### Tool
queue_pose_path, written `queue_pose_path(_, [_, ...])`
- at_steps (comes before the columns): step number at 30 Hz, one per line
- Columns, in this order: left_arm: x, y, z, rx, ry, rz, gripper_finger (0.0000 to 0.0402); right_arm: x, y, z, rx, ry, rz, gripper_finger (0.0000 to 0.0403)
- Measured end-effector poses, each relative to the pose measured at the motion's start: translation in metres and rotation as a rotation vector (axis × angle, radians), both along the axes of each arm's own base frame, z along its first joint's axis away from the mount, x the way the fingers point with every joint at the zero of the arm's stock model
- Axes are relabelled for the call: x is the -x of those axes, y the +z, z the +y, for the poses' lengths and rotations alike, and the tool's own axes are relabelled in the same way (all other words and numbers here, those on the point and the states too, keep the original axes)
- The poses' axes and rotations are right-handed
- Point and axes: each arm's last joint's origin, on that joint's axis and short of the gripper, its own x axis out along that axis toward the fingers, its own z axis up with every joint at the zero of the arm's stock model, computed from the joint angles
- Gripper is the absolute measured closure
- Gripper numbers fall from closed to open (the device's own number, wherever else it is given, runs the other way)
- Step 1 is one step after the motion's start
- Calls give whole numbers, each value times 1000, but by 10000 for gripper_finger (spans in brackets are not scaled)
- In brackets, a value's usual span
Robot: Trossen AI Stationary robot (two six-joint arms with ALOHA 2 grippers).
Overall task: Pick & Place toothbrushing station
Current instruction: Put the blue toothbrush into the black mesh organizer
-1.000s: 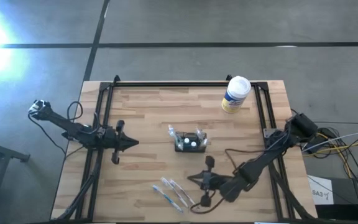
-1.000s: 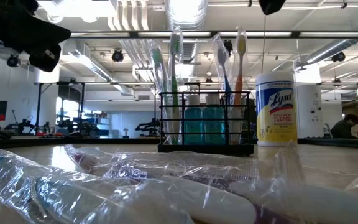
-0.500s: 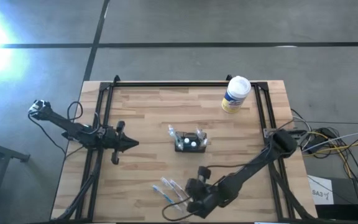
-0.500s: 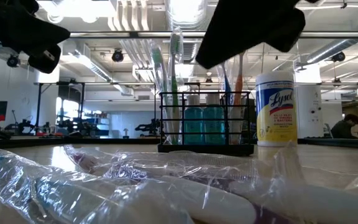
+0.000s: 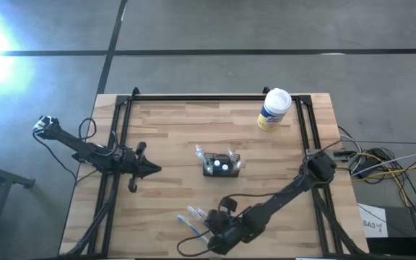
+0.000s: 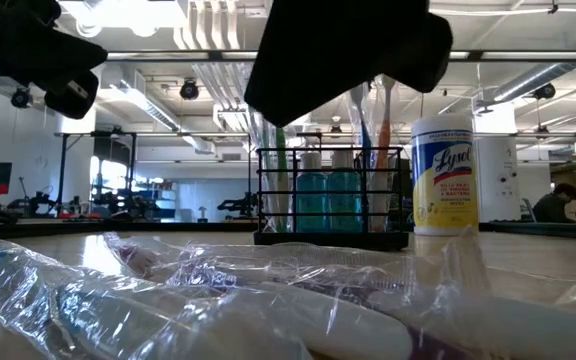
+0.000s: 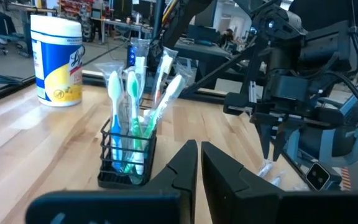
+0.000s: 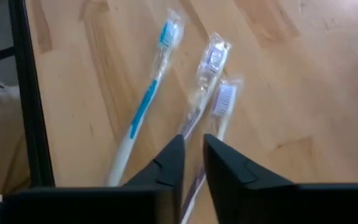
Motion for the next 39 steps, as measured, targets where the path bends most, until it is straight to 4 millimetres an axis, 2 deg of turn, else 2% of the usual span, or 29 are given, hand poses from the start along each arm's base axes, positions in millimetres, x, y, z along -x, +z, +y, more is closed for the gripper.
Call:
queue_pose_path(6, [0,-2,-1,6,-22,17,376,2,0,1,-64,26,46,264])
queue_pose_path(12, [0,-2,-1,-3,-27,16,376,-4,-7,-10,-129,-105,55,229])
queue_pose_path(20, [0,-2,-1,-19,-25,14,376,-9,-16,-18,-136,-152,61,223])
queue_pose_path(28, [0,-1,0,-24,-19,7,376,-17,-33,-19,-85,-95,71,228])
queue_pose_path(31, [0,-1,0,-37,-20,6,376,-19,-31,-18,-77,-68,59,232])
queue_pose_path(35, [0,-1,0,-29,-13,6,376,-29,-18,-16,-81,-10,4,238])
queue_pose_path(39, [0,0,0,-16,2,4,376,-44,-6,-22,-138,52,-3,243])
